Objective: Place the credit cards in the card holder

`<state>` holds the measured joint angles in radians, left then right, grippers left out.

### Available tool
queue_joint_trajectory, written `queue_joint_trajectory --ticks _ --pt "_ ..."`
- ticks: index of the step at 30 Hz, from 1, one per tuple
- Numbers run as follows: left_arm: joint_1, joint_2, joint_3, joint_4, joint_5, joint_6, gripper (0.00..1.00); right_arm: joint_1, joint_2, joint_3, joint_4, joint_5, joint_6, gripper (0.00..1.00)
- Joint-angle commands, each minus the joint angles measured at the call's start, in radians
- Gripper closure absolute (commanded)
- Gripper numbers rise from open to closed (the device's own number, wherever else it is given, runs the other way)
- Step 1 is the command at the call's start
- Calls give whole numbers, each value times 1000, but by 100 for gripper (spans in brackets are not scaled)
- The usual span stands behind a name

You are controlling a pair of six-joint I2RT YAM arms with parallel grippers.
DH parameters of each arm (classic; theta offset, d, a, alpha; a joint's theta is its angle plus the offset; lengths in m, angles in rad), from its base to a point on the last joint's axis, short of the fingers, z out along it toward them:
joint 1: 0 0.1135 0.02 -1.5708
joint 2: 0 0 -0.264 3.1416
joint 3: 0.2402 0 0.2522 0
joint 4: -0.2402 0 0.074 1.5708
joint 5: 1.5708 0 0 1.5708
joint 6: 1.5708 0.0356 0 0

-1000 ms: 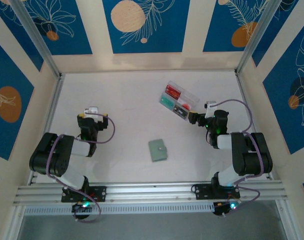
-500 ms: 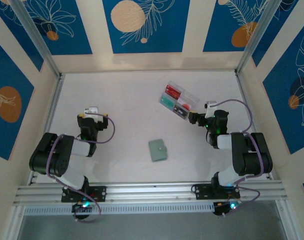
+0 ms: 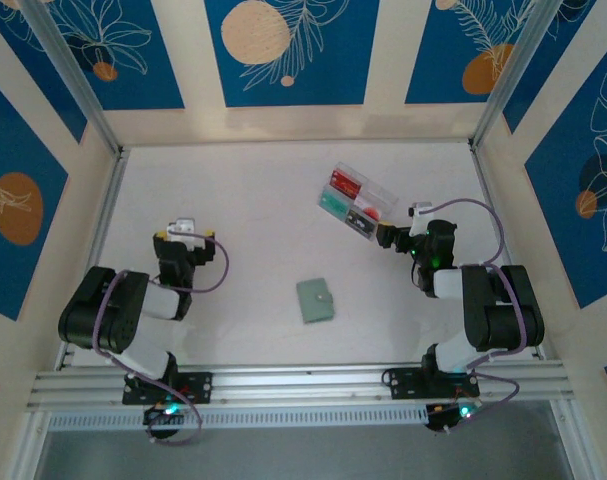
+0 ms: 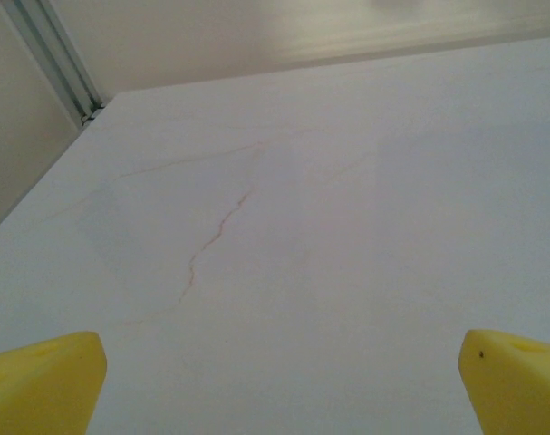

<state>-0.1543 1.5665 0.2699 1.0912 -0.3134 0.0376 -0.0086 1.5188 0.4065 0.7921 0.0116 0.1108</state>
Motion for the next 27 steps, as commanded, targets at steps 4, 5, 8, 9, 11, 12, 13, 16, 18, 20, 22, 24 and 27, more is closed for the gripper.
queue_joint_trajectory --ticks 4,5,8,9,11,12,13,16,18,20,22,24,27 --pt "26 0 71 -78 88 29 0 -3 3 15 1 12 -20 1" --pt "26 -4 76 -93 109 36 0 -4 3 14 3 11 -20 1" --pt "27 -4 75 -96 117 38 0 -4 3 14 2 11 -20 1" --pt "26 -4 75 -96 118 38 0 -4 3 14 1 11 -20 1" --pt "26 -5 75 -94 118 38 0 -4 3 14 1 11 -20 1" --pt "26 -3 75 -91 118 39 0 -4 3 14 1 12 -20 1" --pt "26 -4 74 -93 118 39 0 -5 3 15 2 11 -20 1" --pt "26 -4 74 -91 117 40 0 -4 3 14 1 12 -20 1" --pt "26 -4 72 -91 118 39 0 -4 3 14 2 11 -20 1" --pt "26 -4 72 -89 118 39 0 -4 3 15 1 12 -20 1" --pt "26 -4 73 -91 118 39 0 -4 3 14 1 11 -21 1" --pt "27 -3 74 -91 118 39 0 -4 3 15 2 11 -20 1" --pt "26 -3 77 -97 122 39 0 -4 3 15 1 11 -20 1"
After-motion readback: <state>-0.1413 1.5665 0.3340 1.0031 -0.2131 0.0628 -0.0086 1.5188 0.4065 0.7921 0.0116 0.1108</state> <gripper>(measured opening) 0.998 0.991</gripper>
